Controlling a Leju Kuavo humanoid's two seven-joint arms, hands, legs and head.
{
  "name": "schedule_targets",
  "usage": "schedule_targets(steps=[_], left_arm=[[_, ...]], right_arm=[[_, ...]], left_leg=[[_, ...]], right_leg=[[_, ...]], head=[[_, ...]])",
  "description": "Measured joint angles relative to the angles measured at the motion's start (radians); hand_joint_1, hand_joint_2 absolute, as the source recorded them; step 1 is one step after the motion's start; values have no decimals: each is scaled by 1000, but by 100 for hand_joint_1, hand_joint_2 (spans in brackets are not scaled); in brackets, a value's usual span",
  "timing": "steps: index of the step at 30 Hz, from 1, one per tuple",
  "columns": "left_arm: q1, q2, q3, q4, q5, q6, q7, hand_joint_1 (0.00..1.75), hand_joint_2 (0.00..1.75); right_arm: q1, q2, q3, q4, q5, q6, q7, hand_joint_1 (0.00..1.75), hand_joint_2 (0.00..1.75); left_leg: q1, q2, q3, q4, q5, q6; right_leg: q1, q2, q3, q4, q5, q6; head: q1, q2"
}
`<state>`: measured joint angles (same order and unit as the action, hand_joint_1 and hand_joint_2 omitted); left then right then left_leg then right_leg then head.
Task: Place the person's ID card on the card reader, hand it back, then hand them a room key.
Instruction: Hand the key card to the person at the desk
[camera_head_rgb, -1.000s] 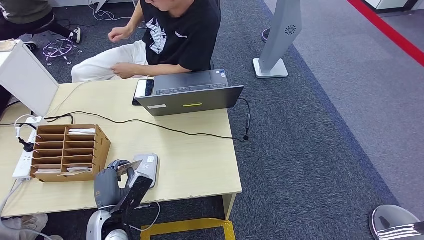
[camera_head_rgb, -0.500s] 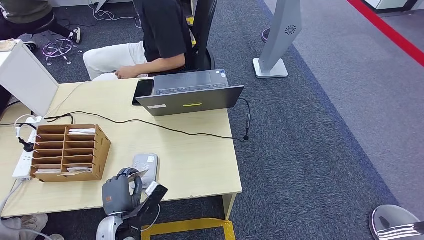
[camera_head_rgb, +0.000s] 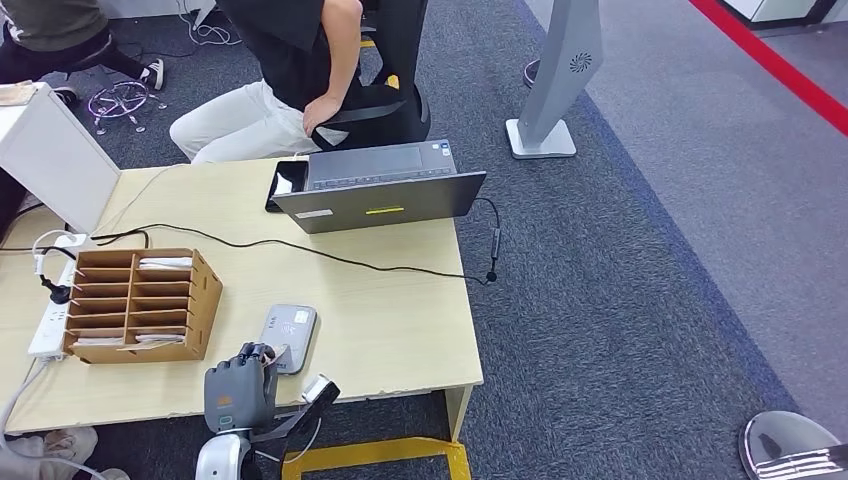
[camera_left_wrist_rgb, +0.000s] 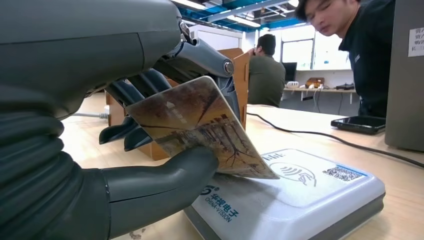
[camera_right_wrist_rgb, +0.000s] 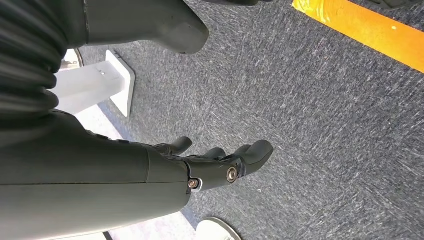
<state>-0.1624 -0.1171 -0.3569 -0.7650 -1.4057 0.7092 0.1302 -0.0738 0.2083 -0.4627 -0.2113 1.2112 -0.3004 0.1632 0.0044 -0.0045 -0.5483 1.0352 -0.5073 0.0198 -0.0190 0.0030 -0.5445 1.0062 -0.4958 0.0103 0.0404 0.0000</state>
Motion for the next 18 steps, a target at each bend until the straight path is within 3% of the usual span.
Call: schedule_targets(steps=[11,14,18], left_arm=[[14,-23,11,-58,123,2,-164,175,175],[47,-22,7,-168,183,2,-220,175,175],[63,10,-2,-386,245,1,-199,175,175]], right_arm=[[1,0,0,0,-12,-2,0,0,175],[3,0,0,0,-17,-4,0,0,175],[7,0,0,0,-15,-6,6,0,175]], left_leg=[[0,0,1,0,0,0],[0,0,-1,1,1,0],[0,0,-3,1,1,0]], right_leg=[[0,0,0,0,0,0],[0,0,-1,0,0,0],[0,0,-4,0,1,0]], head=[[0,0],[0,0],[0,0]])
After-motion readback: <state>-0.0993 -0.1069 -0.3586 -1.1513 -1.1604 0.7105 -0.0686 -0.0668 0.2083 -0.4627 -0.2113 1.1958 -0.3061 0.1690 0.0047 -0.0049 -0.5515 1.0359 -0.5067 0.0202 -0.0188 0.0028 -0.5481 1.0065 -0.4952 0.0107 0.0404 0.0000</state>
